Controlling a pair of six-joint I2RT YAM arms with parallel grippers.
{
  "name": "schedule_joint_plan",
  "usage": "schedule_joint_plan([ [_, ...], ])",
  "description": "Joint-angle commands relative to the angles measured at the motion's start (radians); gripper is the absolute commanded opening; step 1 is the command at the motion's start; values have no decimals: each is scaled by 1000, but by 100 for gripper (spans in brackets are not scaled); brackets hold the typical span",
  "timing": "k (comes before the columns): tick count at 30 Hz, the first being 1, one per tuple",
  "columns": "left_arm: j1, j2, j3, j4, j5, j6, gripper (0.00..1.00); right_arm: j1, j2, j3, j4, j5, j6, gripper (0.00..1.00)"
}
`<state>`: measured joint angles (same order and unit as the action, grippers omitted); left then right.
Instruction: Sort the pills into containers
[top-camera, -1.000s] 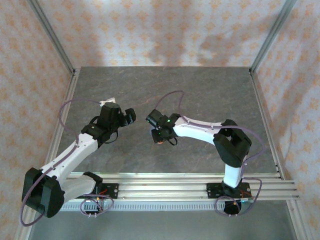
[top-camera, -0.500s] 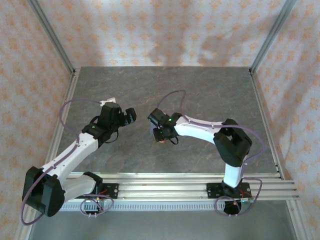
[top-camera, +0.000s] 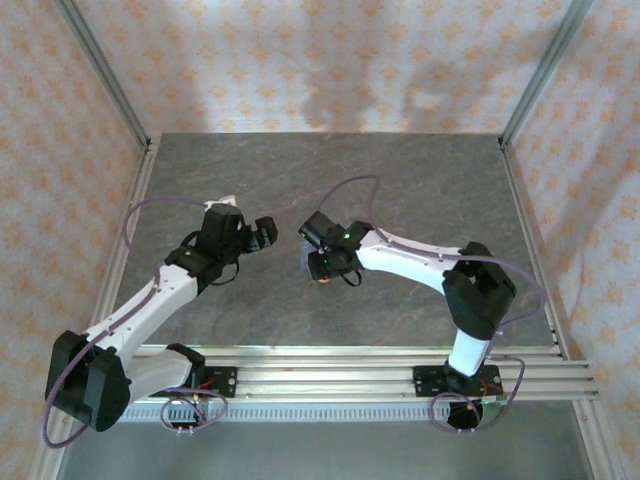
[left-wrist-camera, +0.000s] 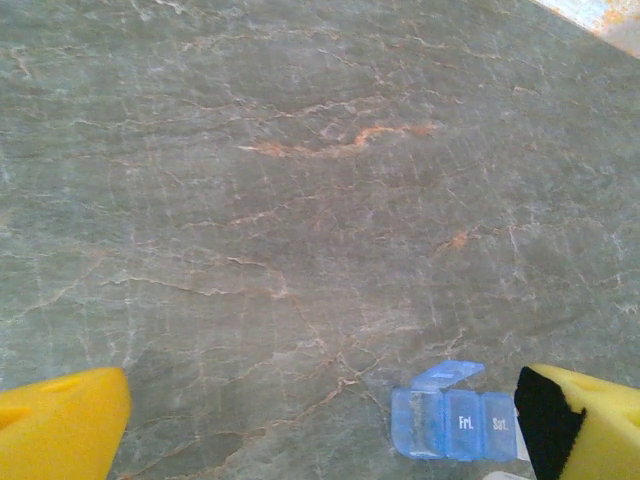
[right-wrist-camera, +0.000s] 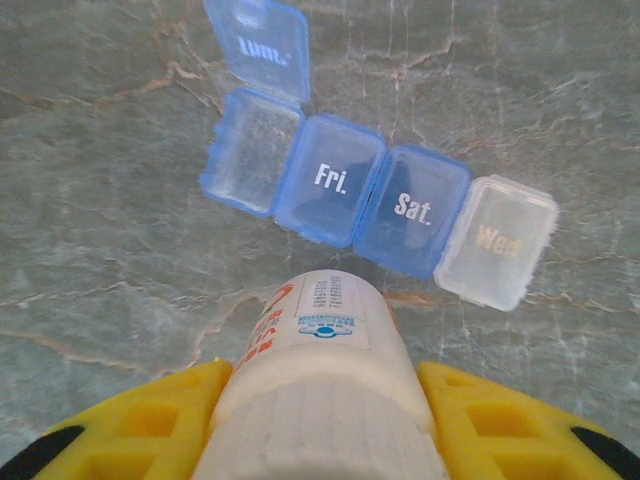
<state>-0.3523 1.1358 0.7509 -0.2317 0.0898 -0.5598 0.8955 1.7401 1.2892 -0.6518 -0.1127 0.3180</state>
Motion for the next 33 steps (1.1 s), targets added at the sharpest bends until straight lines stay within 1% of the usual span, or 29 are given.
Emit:
schedule_joint_plan([
  [1,9,24,16,62,47,-6,100,-17,-69,89,-81,11,-4,22],
  [5,7,44,7,101,12,-14,100,-89,-93,150,-108,-68,-13,22],
  [7,7,53,14,103,22,33,100,-149,-101,187,-115,-139,-11,22],
  [9,7,56,25,118,66,111,100,-195,-97,234,-137,-201,-18,22],
  [11,7,54,15,175,116,164,100,-232,-89,291,-174,-234,-29,22],
  [14,6,50,-9,287,165,217,100,-289,-73,366,-214,-303,-44,23],
  [17,4,68,-29,428,221,274,100,-348,-49,419,-225,-413,-40,23],
  [19,3,91,-39,531,286,335,100,-378,-20,468,-241,-490,-47,23],
  [23,-9,137,-71,757,384,425,100,-390,42,580,-307,-553,-90,23],
  [26,-27,188,-70,864,435,486,100,-391,74,627,-326,-586,-105,23],
  [30,-72,234,-59,903,453,607,97,-392,113,664,-340,-601,-116,23],
  [33,-99,255,-67,922,457,682,92,-392,128,668,-339,-611,-120,23],
])
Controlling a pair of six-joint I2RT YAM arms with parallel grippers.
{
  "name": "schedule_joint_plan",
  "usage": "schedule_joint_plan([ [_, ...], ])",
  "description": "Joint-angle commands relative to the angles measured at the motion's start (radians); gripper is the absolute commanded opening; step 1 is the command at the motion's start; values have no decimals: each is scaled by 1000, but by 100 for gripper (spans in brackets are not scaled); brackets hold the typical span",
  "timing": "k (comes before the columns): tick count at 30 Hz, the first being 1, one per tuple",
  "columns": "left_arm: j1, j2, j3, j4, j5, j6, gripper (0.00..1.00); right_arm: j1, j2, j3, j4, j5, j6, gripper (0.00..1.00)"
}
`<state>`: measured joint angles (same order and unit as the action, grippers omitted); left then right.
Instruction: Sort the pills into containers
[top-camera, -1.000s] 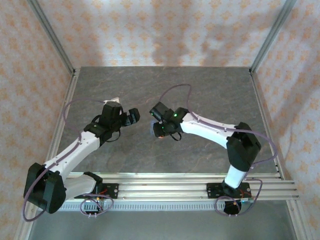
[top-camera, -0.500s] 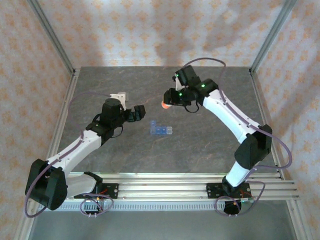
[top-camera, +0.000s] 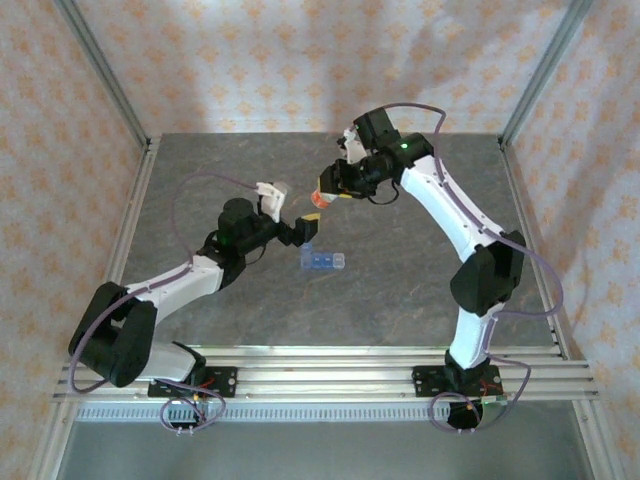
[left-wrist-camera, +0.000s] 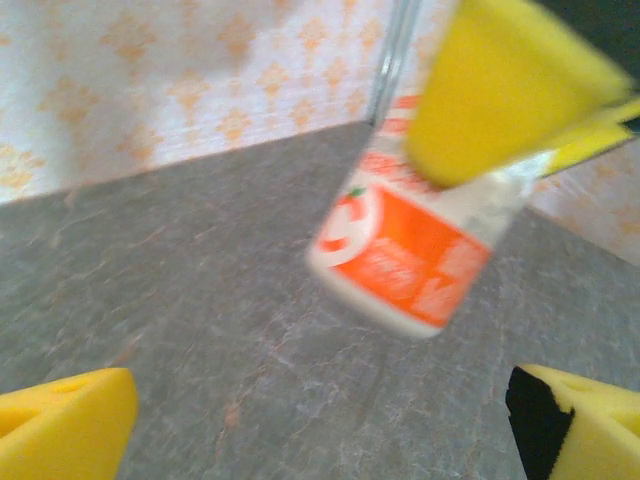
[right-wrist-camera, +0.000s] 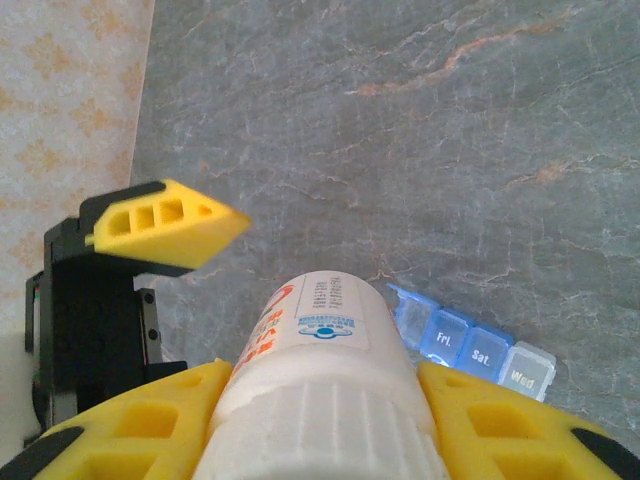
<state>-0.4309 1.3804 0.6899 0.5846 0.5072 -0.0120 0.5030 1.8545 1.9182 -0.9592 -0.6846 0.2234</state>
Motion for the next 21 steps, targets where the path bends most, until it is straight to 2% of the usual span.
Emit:
schedule_joint_plan([
  [1,-25,17,-10,121,36,143,90,1,17,41,-37,-46,-28,23],
  [5,-28,29,-32,188,42,144,73,0,17,40,-55,-61,-42,23],
  [7,-29,33,-37,204,46,142,68,2,10,28,-48,-85,-39,23],
  [21,-46,87,-11,253,23,110,68,7,-42,-57,12,-165,-2,23],
])
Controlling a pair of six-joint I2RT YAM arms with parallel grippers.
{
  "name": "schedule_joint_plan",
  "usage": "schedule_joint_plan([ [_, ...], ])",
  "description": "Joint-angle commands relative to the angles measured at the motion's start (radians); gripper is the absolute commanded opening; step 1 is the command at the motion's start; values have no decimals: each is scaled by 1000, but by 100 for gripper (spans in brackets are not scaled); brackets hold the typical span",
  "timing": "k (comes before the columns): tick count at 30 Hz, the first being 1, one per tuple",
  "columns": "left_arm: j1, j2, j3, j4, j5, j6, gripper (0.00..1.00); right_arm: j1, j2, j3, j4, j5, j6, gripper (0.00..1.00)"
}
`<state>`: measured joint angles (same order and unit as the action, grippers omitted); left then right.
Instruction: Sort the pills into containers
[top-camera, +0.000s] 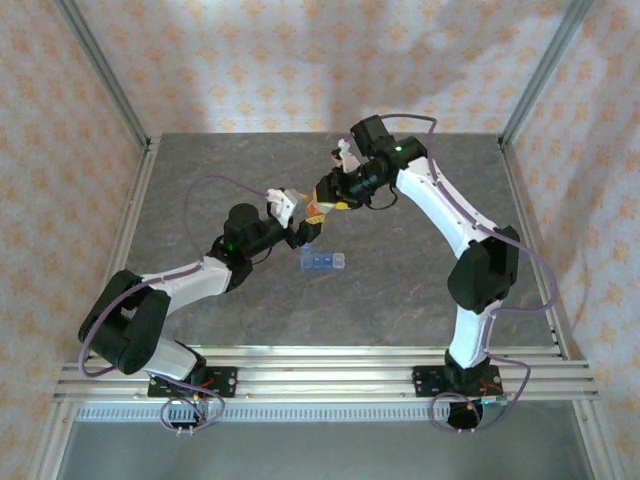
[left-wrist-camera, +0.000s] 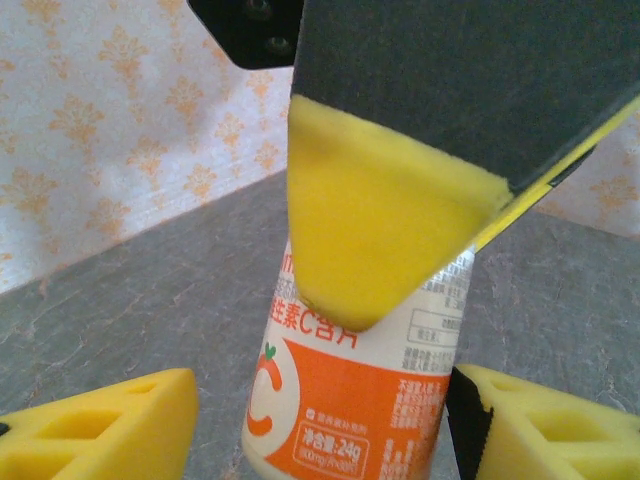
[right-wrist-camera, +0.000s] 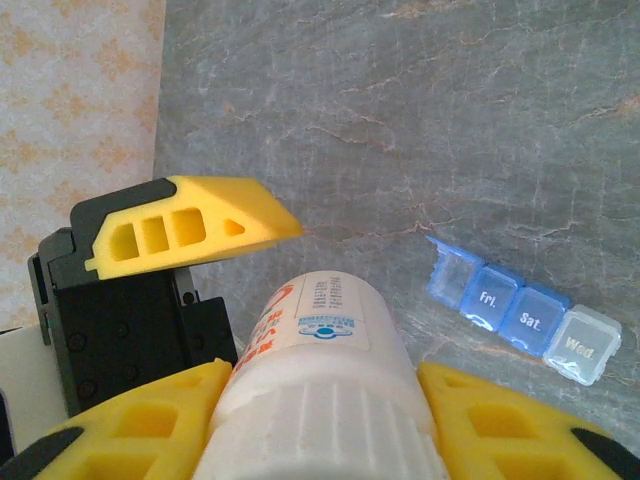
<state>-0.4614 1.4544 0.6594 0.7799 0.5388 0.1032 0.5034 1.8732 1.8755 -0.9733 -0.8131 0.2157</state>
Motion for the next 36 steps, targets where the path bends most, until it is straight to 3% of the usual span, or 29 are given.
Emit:
schedule_joint_plan([
  [1,-18,16,22,59,-12,-8,68,9,-62,-17,27,-38,5,23],
  [25,-48,49,70,102,-41,-65,59,17,-84,-78,44,-58,-6,23],
  [36,-48,54,77,97,-27,-89,35,18,-80,-85,42,-54,-8,27],
])
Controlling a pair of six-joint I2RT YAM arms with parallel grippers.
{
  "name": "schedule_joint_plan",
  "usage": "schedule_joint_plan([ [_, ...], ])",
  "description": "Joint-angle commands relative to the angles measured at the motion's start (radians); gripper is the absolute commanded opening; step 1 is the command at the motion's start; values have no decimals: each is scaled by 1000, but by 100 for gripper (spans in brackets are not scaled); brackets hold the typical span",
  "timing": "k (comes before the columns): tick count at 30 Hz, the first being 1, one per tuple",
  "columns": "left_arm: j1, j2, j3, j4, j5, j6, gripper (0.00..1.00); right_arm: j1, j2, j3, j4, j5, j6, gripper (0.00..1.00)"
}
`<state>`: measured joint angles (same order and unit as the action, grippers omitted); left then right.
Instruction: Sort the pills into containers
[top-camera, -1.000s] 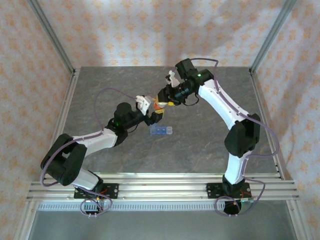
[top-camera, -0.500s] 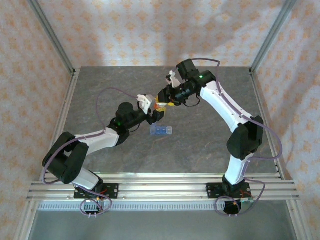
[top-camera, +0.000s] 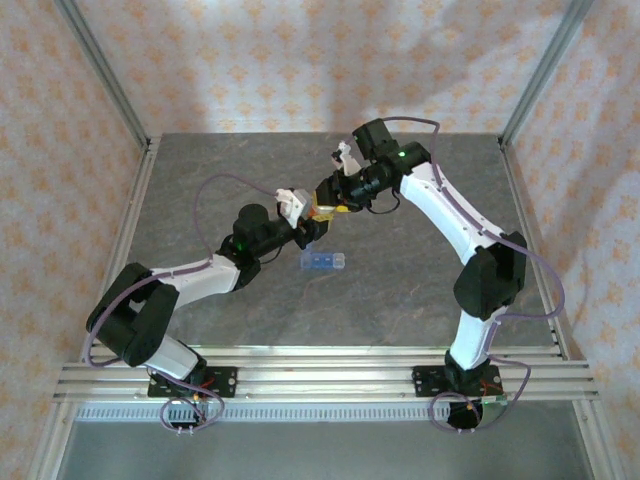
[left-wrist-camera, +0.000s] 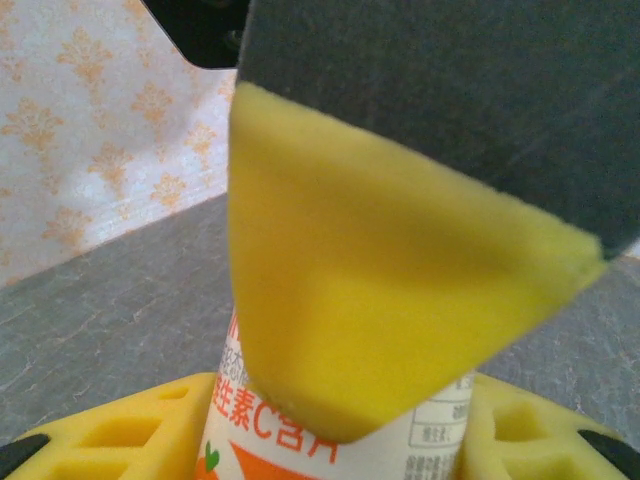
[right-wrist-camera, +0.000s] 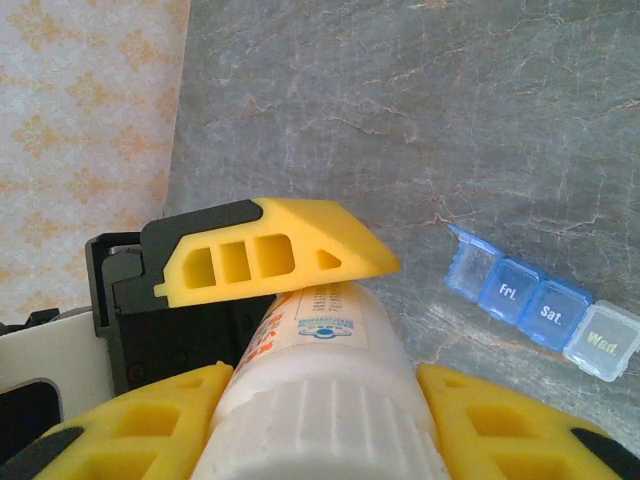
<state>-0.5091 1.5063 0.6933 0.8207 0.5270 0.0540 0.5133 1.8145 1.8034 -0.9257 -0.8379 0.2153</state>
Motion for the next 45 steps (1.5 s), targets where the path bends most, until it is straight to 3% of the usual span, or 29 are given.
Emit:
schedule_joint_plan([
  [1,0,-1,44,57,-12,-46,32,9,-21,-13,-6,-25,-8,29],
  [9,-1,-27,60,2,3,-43,8,-6,-29,8,8,26,15,64],
  [19,0,-46,45,-15,-21,-45,0,-38,-117,2,44,57,42,82],
  [27,1,-71,32,-52,-63,-52,0,-84,-200,-70,114,94,107,83],
  [35,6,-89,60,-150,-26,-59,0,-89,-335,-285,412,312,342,81],
  [39,9,-96,72,-172,-22,-79,0,-84,-384,-375,569,337,448,81],
  [45,12,-80,95,-171,-9,-117,0,-45,-359,-374,598,349,486,81],
])
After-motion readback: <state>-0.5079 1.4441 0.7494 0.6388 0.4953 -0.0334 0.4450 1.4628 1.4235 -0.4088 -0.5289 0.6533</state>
